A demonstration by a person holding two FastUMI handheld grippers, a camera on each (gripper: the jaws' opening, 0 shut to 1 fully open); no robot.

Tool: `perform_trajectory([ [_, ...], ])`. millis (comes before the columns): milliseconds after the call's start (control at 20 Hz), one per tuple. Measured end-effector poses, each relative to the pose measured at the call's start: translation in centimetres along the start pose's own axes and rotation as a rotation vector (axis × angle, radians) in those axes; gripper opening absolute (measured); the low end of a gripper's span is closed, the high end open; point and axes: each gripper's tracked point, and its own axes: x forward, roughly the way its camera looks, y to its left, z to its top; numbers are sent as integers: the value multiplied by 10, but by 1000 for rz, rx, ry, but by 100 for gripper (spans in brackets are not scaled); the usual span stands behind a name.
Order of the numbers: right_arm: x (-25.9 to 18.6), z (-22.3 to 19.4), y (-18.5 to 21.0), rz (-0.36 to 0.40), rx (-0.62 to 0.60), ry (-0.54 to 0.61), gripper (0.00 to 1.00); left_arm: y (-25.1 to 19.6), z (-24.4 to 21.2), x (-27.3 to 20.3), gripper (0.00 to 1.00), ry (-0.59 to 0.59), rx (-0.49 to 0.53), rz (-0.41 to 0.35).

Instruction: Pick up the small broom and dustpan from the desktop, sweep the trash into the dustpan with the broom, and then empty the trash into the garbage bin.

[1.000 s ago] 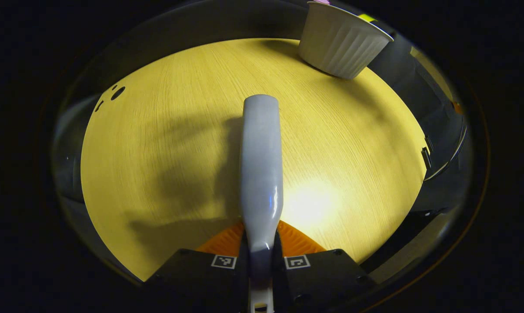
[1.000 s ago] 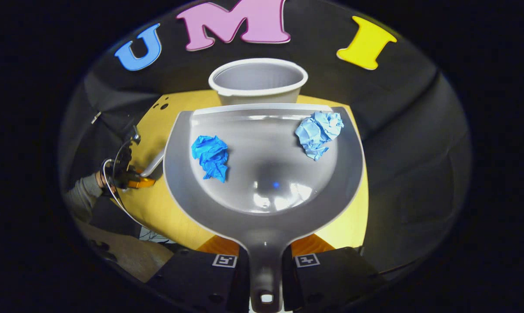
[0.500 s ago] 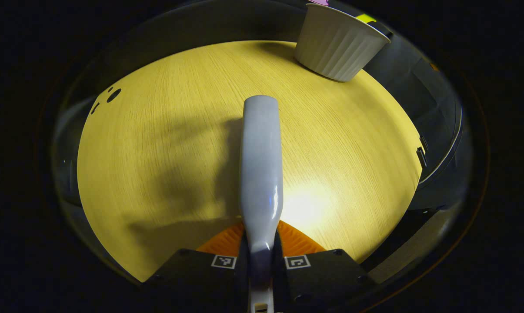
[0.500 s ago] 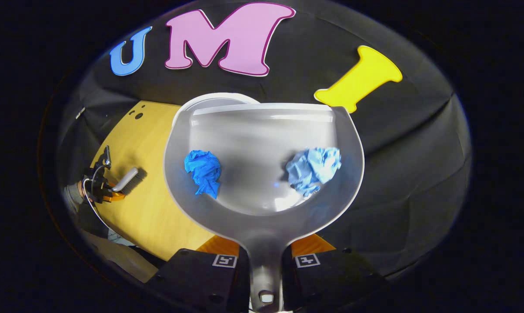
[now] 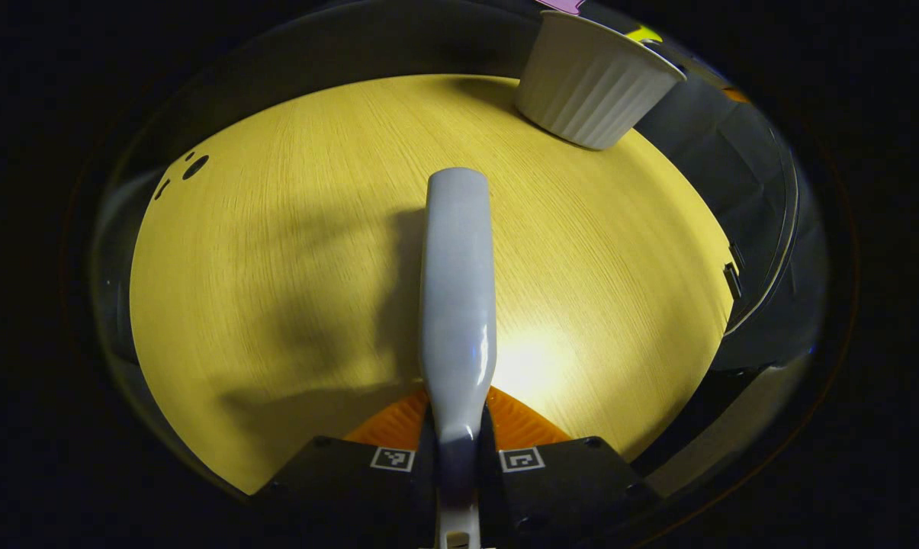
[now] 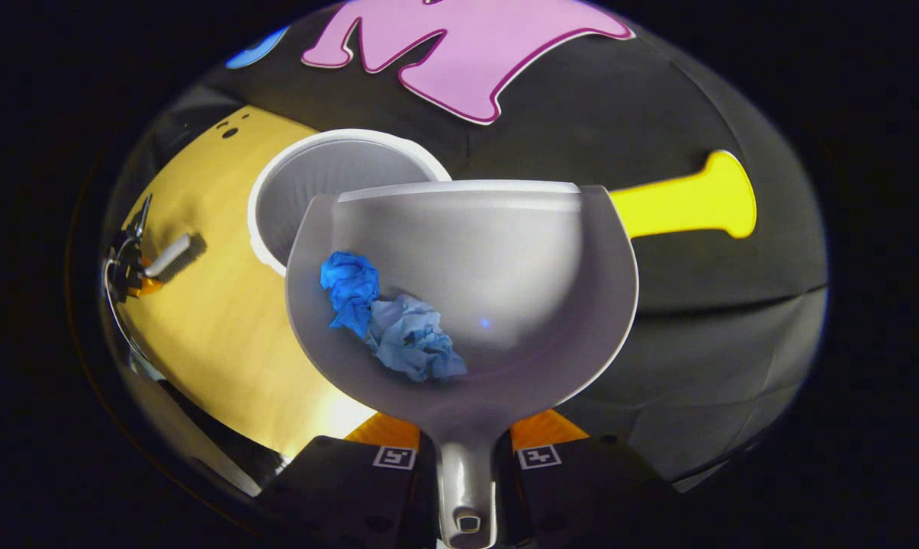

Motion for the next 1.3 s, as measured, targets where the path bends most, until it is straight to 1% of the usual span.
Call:
perform_trajectory([
  [250,7,21,-2,-30,-159,67,33,0,1,-1,26,-2,0,-1],
  [500,14,34,11,-28,-282,116,33,-1,0,-1,26,-11,-14,-6],
  [650,14,43,22,-16,-314,125,33,-1,0,0,26,-17,-21,-7],
  [850,17,46,17,-45,-387,162,33,-2,0,0,26,-21,-34,-10],
  [1300,21,47,15,-48,-393,157,33,-1,-1,0,27,-12,-28,1],
])
